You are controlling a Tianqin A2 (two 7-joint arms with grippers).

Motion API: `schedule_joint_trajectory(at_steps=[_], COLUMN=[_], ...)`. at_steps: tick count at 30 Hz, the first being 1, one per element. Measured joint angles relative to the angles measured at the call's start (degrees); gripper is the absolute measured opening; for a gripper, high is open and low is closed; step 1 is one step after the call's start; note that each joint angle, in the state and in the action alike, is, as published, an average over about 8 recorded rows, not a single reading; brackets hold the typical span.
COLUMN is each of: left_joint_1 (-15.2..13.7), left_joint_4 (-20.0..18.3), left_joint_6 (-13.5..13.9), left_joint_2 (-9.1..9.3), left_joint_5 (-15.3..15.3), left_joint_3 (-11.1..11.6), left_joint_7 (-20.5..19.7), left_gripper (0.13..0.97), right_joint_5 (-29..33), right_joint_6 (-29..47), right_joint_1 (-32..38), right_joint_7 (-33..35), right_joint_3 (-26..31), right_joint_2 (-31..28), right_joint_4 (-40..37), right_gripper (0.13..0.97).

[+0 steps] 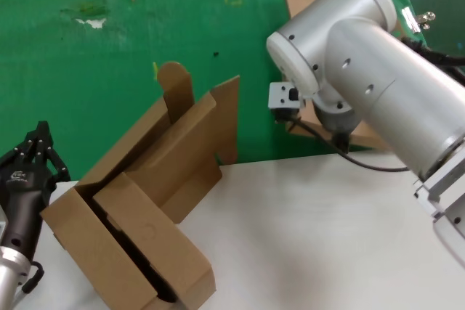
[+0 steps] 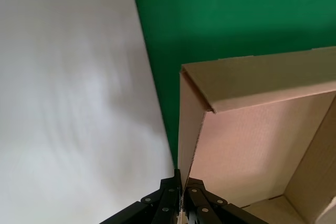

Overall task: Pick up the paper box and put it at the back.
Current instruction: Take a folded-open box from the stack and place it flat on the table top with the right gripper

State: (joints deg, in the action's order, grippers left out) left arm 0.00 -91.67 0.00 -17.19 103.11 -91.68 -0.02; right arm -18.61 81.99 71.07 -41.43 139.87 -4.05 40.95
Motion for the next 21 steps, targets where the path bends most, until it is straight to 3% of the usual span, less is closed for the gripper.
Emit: schedule_joint_trajectory(at_steps=[7, 21], left_joint_1=[0.0, 0.0], left_joint_4=[0.0, 0.0], left_joint_6=[0.0, 0.0], left_joint_2=[0.00, 0.00], left_joint_5=[0.0, 0.0], left_joint_3=[0.0, 0.0], left_joint_7=[0.0, 0.0], left_gripper=[0.140, 0.140], right_joint_5=[-0.9, -11.4], right_joint_6=[-4.8, -11.1], right_joint_1=[0.7, 4.3], right_joint_7=[-0.6, 0.7], right_joint_3=[2.3, 16.2], right_joint_2=[2.7, 4.0], right_joint_4=[-6.4, -10.2], right_gripper=[0.137, 0.137])
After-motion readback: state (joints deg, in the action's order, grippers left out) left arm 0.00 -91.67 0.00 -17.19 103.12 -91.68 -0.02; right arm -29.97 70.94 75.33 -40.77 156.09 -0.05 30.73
